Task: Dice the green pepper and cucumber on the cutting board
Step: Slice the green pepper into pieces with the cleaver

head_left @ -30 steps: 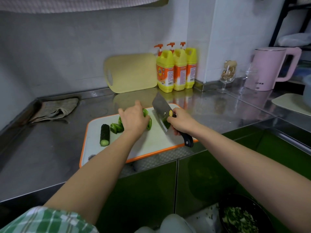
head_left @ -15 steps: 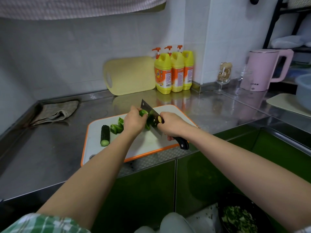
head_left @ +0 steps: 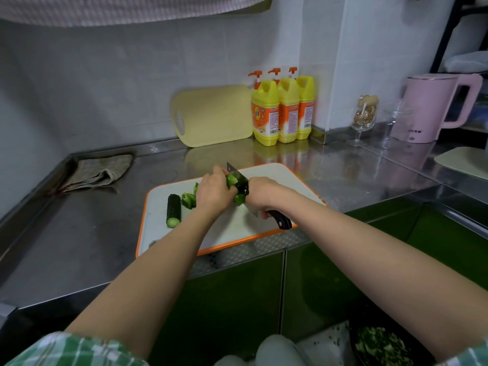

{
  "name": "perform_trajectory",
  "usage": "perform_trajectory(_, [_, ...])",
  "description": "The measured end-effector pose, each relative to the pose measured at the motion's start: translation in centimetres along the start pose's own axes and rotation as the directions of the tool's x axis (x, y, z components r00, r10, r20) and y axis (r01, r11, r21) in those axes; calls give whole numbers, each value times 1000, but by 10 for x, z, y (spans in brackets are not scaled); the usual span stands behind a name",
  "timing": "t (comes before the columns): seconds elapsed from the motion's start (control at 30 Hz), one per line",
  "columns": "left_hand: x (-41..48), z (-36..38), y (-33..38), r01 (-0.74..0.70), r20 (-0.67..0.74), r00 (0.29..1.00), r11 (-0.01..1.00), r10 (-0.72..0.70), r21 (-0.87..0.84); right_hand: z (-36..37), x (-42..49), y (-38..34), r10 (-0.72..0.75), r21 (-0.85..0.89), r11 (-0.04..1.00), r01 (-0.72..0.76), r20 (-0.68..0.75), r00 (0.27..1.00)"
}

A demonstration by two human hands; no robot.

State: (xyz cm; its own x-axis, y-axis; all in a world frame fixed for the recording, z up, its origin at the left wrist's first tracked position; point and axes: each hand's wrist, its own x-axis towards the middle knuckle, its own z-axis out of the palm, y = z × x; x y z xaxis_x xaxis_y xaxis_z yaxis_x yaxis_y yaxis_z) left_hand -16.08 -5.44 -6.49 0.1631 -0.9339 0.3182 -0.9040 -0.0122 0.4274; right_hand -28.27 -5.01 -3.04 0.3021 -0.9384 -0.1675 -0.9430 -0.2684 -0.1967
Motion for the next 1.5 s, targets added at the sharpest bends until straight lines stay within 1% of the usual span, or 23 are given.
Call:
perform_trajectory(0.07, [-1, 0, 2, -59, -6, 998, 997, 59, 44, 1, 2, 0, -10, -5, 1000, 10, 9, 1000])
perform_trajectory(0.13, [-2, 0, 2, -104, -19, 994, 993, 105, 59, 3, 1, 3, -6, 41, 999, 5, 5, 1000])
perform_trajectory(0.17, [-2, -1, 1, -101, -26, 994, 994, 103, 46, 4, 0, 6, 4, 88, 996, -4, -2, 1000])
perform_trajectory(0.23, [-2, -1, -3, -54, -28, 998, 998, 54, -26, 6, -5, 18, 26, 180, 983, -20, -29, 999])
perform_trajectory(0.3, [-3, 1, -7, -23, -17, 1000, 996, 21, -88, 6, -11, 27, 36, 223, 974, -25, -45, 998])
perform_trajectory(0.4, [-5, 6, -4, -38, -42, 999, 994, 34, -107, 3, -11, 25, 19, 177, 984, -15, -24, 1000])
perform_trajectory(0.53, [-4, 7, 6, 2, -56, 998, 998, -5, -55, 1, -14, 14, 4, 31, 1000, -4, 21, 1000])
perform_trajectory(0.63, [-1, 2, 7, 20, 2, 1000, 999, -20, 30, 5, -11, 17, 26, 6, 1000, -26, 24, 999])
perform_trajectory(0.73, [0, -8, 5, 17, 113, 993, 999, -21, 38, 12, -3, 19, 59, 84, 995, -56, -31, 998])
perform_trajectory(0.8, [-3, -11, 1, 1, 154, 988, 999, -6, 32, 12, -1, 15, 61, 107, 993, -55, -52, 997])
perform_trajectory(0.9, [-13, -10, -8, -27, 121, 992, 999, 31, -42, 10, 2, 14, 54, 172, 984, -38, -90, 994])
perform_trajectory(1.0, [-22, -8, -14, -16, 87, 996, 990, 29, -144, 9, 0, 24, 30, 246, 969, -1, -114, 993])
perform_trajectory(1.1, [-27, -4, -15, -18, 71, 997, 962, 38, -272, 9, -9, 39, 11, 368, 928, 63, -197, 980])
perform_trajectory(1.17, [-27, -1, -14, -3, 63, 998, 950, 24, -313, 6, -14, 45, 3, 424, 900, 105, -247, 969])
perform_trajectory(1.23, [-27, 1, -13, 6, 58, 998, 961, 10, -278, 3, -17, 48, -17, 441, 889, 124, -239, 971])
perform_trajectory(1.33, [-23, 1, -16, -26, 51, 998, 988, 34, -152, 3, -19, 50, -29, 473, 871, 129, -212, 977])
perform_trajectory(1.5, [-16, 0, -16, -68, 122, 990, 996, 75, -58, 2, -19, 57, 26, 564, 812, 150, -292, 956])
